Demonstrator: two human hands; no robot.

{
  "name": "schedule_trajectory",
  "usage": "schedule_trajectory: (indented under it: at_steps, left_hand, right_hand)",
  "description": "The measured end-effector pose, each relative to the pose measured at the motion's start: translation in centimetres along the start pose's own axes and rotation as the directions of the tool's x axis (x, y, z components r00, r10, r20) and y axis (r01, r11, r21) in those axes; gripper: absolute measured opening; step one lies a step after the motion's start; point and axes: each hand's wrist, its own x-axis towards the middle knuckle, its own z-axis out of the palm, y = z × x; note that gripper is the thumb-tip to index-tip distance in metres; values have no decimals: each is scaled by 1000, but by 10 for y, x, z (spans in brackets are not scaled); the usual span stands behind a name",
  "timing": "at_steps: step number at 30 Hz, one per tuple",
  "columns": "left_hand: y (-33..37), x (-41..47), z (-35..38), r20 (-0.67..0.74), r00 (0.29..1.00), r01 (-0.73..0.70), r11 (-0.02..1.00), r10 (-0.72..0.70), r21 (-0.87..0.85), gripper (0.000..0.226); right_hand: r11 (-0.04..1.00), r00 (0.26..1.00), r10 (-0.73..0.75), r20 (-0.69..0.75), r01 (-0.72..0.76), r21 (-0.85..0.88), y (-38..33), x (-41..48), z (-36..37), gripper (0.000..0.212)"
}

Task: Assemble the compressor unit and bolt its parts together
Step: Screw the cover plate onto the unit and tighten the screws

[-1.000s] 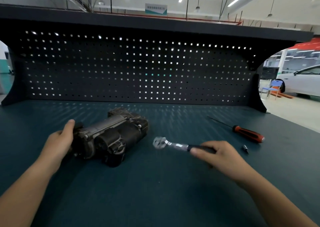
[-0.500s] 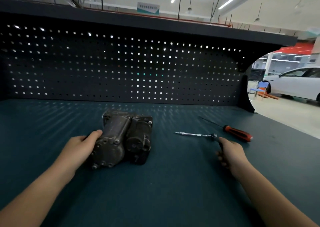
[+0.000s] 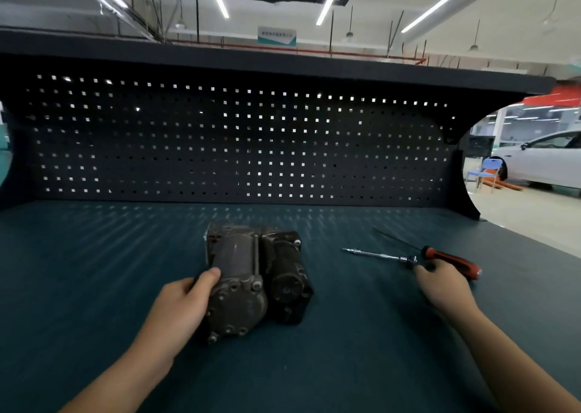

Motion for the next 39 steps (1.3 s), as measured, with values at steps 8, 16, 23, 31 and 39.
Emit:
schedule_trajectory:
  at_steps: [8,16,23,31,39]
  left_hand:
    - [1,-8,23,14,999,-47,996,46,73,49]
    - [4,-5,27,11,1000,-30,997,29,77,48]
    - [4,-16,25,59,998,-35,999,34,16,35]
    - [1,-28,27,122,989,-96,993,87,69,39]
    - [7,0,50,80,989,-136,969,122,206,46]
  right_hand:
    - [900,996,-20,85,54,-432,-6,-15,-6,25]
    - [781,784,-594,179,510,360,-70,-100,31,44]
    - [692,702,-711,39,689,217,-72,-112,28,40]
    - [698,703,-706,89,669,256,-58,-107,11,42]
    - [771,779,-626,43,609,185,-63,-96,36,45]
